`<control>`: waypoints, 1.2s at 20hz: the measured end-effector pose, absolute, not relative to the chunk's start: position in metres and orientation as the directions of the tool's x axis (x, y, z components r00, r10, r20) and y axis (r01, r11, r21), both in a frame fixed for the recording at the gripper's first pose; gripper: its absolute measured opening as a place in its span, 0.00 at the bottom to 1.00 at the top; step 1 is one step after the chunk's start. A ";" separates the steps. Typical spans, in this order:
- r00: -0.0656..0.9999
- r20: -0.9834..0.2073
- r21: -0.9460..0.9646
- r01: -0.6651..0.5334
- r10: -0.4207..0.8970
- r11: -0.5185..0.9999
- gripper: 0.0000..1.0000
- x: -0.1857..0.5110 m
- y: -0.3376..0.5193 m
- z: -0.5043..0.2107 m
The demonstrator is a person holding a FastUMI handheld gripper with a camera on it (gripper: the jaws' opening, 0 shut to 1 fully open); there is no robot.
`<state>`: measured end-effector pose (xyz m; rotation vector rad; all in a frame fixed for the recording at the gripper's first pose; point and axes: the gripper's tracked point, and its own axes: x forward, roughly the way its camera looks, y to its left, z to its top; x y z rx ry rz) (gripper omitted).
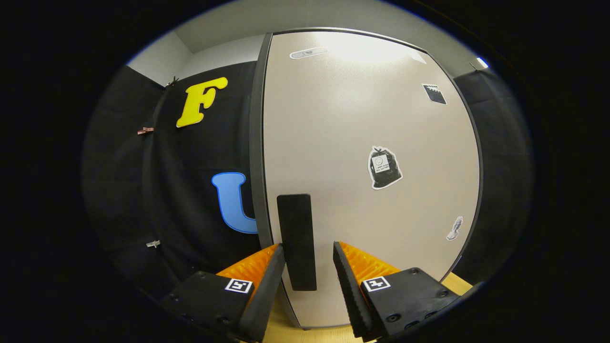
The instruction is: Open the shoe cabinet door, grab the shoes and put them into the shoe cabinet, then close the shoe cabinet door.
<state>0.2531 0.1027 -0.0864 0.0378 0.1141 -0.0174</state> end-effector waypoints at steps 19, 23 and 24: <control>0.991 -0.132 -0.001 0.022 -0.022 1.000 0.29 0.262 0.109 -0.095; 0.991 -0.131 0.006 0.001 -0.001 1.000 0.29 0.254 0.108 -0.093; 0.991 -0.132 0.006 -0.005 0.005 1.000 0.29 0.248 0.109 -0.092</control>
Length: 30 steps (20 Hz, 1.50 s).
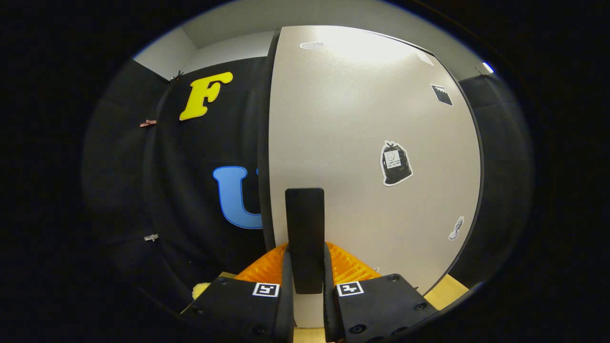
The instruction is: Open the shoe cabinet door, grab the shoes and put them into the shoe cabinet, then close the shoe cabinet door.
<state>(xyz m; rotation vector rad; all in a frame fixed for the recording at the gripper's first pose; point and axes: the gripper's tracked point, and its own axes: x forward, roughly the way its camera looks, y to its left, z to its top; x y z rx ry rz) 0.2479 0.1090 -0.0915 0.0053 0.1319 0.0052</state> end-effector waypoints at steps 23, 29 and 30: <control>0.952 -0.148 0.047 -0.263 0.267 0.964 0.28 0.090 0.035 -0.065; 0.955 -0.143 0.047 -0.257 0.261 0.965 0.28 0.061 -0.003 -0.059; 0.957 -0.139 0.047 -0.250 0.254 0.967 0.28 0.057 -0.010 -0.058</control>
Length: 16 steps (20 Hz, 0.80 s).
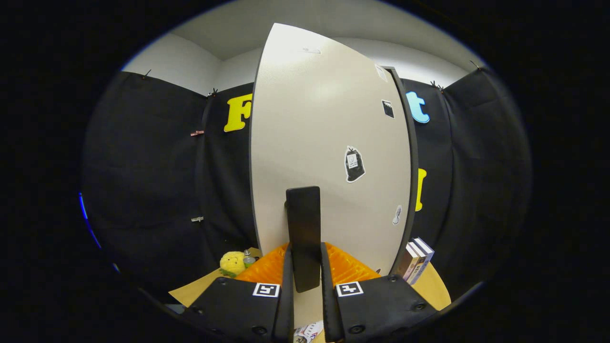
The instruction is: Open the shoe cabinet door, grab the shoes and put them into the shoe cabinet, then close the shoe cabinet door.
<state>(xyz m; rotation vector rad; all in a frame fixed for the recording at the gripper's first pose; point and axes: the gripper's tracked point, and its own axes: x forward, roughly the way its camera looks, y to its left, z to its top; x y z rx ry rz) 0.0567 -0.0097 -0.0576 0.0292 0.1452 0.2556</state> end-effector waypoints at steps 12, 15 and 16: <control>0.978 -0.129 0.015 -0.161 0.162 0.987 0.27 0.028 -0.070 -0.050; 0.984 -0.125 0.013 -0.128 0.129 0.992 0.27 0.028 -0.084 -0.048; 0.985 -0.125 0.017 -0.116 0.118 0.993 0.27 0.028 -0.089 -0.048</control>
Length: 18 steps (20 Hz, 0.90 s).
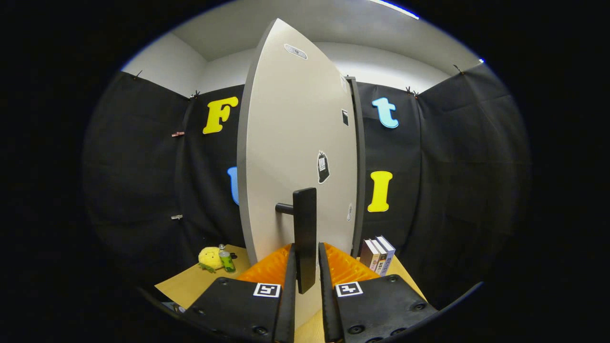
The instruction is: Open the shoe cabinet door, grab the shoes and put them into the shoe cabinet, then close the shoe cabinet door.
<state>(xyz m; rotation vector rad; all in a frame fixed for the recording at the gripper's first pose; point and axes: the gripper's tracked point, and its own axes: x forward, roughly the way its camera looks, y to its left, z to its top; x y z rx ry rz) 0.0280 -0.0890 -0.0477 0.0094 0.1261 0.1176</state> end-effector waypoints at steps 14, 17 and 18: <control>0.996 -0.087 0.025 0.030 -0.028 0.999 0.22 0.025 -0.160 -0.039; 0.995 -0.080 0.036 0.055 -0.052 0.998 0.22 0.022 -0.180 -0.037; 0.995 -0.079 0.038 0.064 -0.061 0.997 0.22 0.021 -0.189 -0.037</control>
